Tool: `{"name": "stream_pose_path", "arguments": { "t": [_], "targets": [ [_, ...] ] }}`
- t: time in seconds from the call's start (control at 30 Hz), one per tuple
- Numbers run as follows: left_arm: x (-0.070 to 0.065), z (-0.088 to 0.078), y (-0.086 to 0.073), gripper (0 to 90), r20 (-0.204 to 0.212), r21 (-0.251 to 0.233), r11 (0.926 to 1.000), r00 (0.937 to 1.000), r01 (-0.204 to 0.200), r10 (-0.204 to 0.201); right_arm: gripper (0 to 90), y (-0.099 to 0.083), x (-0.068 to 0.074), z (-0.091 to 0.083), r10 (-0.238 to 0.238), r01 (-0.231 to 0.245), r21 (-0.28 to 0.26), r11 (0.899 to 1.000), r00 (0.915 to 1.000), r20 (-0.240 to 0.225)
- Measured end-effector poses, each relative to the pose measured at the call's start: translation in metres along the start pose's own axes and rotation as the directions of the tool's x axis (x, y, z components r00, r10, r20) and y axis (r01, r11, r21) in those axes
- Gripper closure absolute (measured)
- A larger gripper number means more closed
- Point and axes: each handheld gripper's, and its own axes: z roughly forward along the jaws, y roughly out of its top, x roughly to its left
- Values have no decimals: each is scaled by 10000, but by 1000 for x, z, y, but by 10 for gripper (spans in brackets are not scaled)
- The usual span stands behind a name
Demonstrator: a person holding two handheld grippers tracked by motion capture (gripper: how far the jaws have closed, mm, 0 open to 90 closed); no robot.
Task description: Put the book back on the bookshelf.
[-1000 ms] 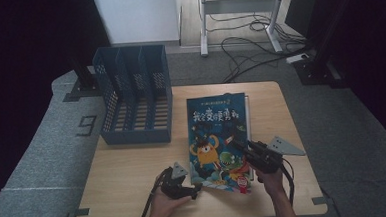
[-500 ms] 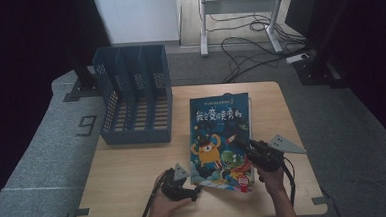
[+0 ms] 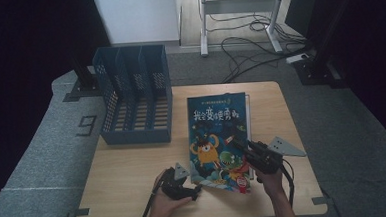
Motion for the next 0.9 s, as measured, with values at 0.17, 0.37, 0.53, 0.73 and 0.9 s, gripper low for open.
{"name": "stream_pose_path", "arguments": {
  "t": [0.17,0.37,0.53,0.73,0.9],
  "targets": [
    [0,1,1,115,-127,-42,10000,9999,37,-37,741,1,3,0,-75,75,-115,9999,10000,-28],
    [2,2,2,110,-70,12,9999,9999,125,-125,743,2,5,-1,-121,120,-116,9999,9999,-18],
    [3,3,3,109,-137,27,9999,9999,99,-98,751,4,8,-2,-397,395,-95,9992,9990,-204],
    [13,1,3,122,-558,-35,9993,9977,375,-376,755,5,11,-2,-479,470,-180,9987,9976,-509],
    [12,0,3,149,-563,-107,9994,9979,326,-332,755,5,11,-2,-484,477,-144,9988,9977,-472]
  ]
}}
